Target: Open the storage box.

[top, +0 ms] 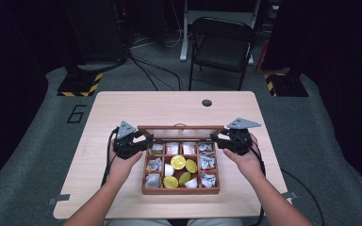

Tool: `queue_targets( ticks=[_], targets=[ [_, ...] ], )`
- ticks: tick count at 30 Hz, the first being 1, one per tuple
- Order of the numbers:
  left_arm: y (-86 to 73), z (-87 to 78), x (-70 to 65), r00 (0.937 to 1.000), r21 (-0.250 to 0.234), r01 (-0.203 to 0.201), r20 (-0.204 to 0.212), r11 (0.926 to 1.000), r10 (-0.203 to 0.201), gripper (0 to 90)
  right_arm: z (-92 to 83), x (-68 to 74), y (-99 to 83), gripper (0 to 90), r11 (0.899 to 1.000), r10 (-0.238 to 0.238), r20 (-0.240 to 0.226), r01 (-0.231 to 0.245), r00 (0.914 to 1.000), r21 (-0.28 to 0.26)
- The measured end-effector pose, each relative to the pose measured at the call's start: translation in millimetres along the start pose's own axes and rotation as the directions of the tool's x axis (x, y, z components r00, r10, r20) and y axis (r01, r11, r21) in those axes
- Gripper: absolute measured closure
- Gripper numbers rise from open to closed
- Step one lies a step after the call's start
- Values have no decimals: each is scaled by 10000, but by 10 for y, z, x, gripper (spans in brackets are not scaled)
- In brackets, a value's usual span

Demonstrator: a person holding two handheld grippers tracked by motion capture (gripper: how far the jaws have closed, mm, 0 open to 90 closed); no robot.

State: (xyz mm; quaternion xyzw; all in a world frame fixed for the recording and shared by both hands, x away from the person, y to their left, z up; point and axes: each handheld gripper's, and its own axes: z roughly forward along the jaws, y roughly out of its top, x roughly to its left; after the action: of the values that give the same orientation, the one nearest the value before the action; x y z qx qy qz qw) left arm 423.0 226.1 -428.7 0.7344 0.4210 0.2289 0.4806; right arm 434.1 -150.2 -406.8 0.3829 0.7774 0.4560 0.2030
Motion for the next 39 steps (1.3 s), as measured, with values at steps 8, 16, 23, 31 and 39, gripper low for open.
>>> queue_targets(
  ticks=[8, 16, 23, 31, 39],
  targets=[
    [-2, 38, 35, 9998, 52, 178, 69, 9998, -178, 528, 112, -37, -19, 514, 9996, -157, 96, 155, 9998, 220],
    [-11, 81, 52, 9995, 68, 313, 57, 9995, -314, 529, 223, -92, -109, 523, 9993, -24, 203, 16, 9998, 378],
    [-16, 121, 74, 9993, 59, 375, 30, 9993, -376, 529, 292, -149, -157, 556, 9978, 331, 321, -349, 9989, 559],
    [-23, 174, 100, 9992, 112, 392, -3, 9992, -392, 528, 346, -170, -165, 584, 9980, 296, 237, -308, 9993, 555],
    [-40, 229, 118, 9991, 182, 421, 3, 9989, -421, 517, 380, -182, -161, 621, 9978, 410, 152, -417, 9990, 514]
  ],
)
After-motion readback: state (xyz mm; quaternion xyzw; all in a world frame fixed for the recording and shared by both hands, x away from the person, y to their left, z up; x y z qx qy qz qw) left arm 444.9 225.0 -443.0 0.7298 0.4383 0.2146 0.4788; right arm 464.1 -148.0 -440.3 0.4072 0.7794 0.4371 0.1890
